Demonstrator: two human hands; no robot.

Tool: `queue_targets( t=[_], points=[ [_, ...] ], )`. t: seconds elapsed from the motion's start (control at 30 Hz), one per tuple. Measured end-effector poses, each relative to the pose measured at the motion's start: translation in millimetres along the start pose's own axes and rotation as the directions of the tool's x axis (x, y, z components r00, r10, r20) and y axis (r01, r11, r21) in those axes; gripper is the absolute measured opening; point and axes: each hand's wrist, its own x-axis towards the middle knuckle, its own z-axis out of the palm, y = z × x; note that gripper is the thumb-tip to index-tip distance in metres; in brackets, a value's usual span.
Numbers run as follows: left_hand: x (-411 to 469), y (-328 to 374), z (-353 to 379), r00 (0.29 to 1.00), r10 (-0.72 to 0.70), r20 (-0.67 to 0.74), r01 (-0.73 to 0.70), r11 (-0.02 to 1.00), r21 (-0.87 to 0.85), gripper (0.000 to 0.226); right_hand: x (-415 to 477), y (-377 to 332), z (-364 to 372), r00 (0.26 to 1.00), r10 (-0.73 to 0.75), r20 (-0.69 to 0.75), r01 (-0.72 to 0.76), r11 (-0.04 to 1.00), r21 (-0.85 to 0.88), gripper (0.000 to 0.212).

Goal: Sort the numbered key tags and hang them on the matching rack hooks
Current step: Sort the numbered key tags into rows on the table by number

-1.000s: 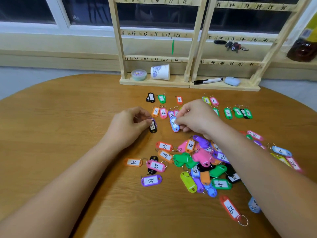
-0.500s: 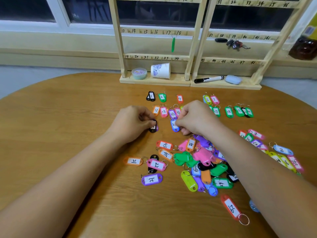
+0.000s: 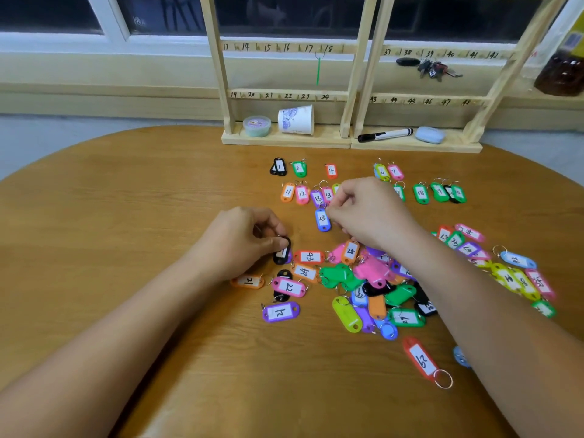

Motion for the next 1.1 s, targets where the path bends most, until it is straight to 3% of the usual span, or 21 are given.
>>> queue_targets(
  t=[0.1,0.33,0.6,0.73,0.97,1.1],
  points=[
    [-3.0,2.5,-2.5,1.0,0.013,-0.026,-0.014,1.0,-0.023,0.011,-14.0,-4.0,2.9,0.995,-0.093,0.029,0.094,0.995,-0.034,0.014],
    [-21.1,-8.7,-13.6,0.997,0.013,-0.079,-0.022,0.993,-0.12,0.005,-29.3,-2.9,6.0,0.931,-0.176,0.32,0.226,0.966,-0.125,0.011],
    [-54.4,-25.9,-30.0,0.985,0.102,0.138,-0.077,0.981,-0.177,0.02,-28.3,-2.3,8.7,0.927,-0.165,0.338,0.228,0.961,-0.154,0.012],
    [-56.6,-29.6,-35.5,0.981,0.109,0.159,-0.077,0.977,-0.197,0.014,-31.3,-2.0,5.8,0.932,-0.17,0.319,0.223,0.965,-0.138,0.012],
    [-67.3,-27.3,-38.4,0.982,0.099,0.162,-0.086,0.992,-0.087,0.024,-68.2,-4.8,14.2,0.923,-0.315,0.22,0.333,0.942,-0.049,0.008],
    [-71.0,-24.3,-36.2,0.988,0.094,0.122,-0.088,0.994,-0.058,0.02,-83.5,-6.2,23.2,0.906,-0.347,0.244,0.379,0.92,-0.103,0.019]
  ],
)
